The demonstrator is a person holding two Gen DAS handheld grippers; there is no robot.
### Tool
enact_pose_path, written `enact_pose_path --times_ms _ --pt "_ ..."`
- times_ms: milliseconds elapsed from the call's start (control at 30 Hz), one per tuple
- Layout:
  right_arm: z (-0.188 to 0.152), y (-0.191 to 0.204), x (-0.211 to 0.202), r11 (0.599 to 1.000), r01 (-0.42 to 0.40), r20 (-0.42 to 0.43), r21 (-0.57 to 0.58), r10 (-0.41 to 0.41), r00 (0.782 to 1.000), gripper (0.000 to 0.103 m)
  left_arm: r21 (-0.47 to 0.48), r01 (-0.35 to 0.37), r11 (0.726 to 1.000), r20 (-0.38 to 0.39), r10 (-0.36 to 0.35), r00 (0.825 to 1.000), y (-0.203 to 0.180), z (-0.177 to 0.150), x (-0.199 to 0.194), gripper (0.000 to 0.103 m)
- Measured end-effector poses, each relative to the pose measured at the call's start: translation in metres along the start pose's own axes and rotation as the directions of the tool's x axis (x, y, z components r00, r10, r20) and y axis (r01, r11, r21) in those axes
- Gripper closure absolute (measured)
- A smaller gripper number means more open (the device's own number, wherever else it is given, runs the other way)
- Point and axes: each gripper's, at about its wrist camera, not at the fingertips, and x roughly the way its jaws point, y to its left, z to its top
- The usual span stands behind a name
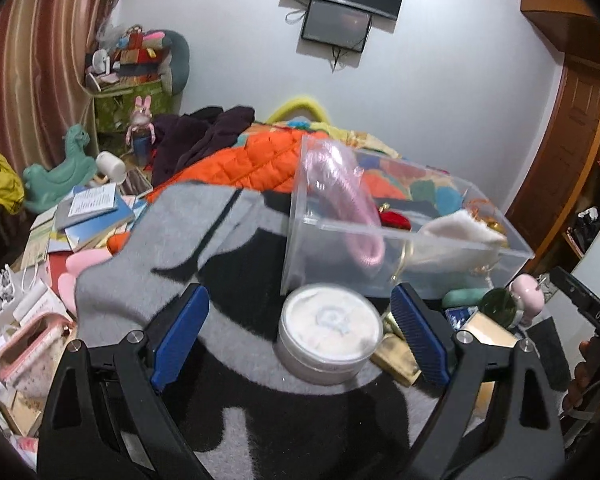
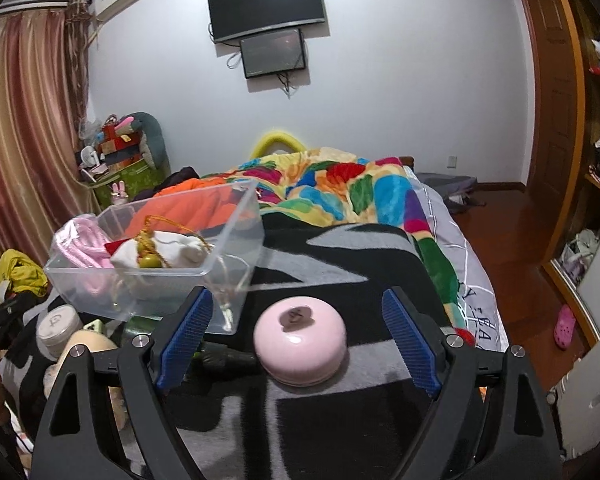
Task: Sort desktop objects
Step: 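Grasp the white round jar with the left tool while the right tool grasps the pink jar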
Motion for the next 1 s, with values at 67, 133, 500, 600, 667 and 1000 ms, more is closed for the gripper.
enact_pose_path --times_ms 67,133,500,600,667,1000 --pt "-0.002 -0.002 0.003 1.000 -0.005 -0.015 0.007 0.005 1.000 0.018 -0.004 0.003 1.000 -0.016 -0.003 1.000 -0.001 -0.003 0.005 0.010" --pt "-0.004 -0.004 0.006 1.000 -0.010 -0.031 0.013 0.010 0.999 0.018 -0.008 0.011 1.000 -0.030 -0.012 0.999 -0.003 -0.005 0.009 0.010" --pt "-0.017 -0.014 0.036 0.998 -0.030 -0.150 0.061 0.039 0.988 0.018 -0.009 0.014 1.000 -0.101 -0.015 0.995 -0.014 -0.014 0.029 0.010" --pt "-0.019 -0.015 0.038 0.998 -0.020 -0.165 0.064 0.030 0.986 0.018 -0.029 0.009 1.000 -0.130 -0.012 0.991 -0.013 -0.017 0.037 0.010" --pt "-0.021 -0.013 0.039 0.998 -0.013 -0.176 0.053 0.022 0.984 0.018 -0.028 0.007 1.000 -0.129 -0.011 0.992 -0.013 -0.017 0.037 0.009" --pt "-0.024 -0.005 0.041 1.000 -0.003 -0.189 0.001 0.003 0.982 0.034 -0.021 -0.009 1.000 -0.141 0.006 0.990 -0.014 -0.018 0.043 0.009"
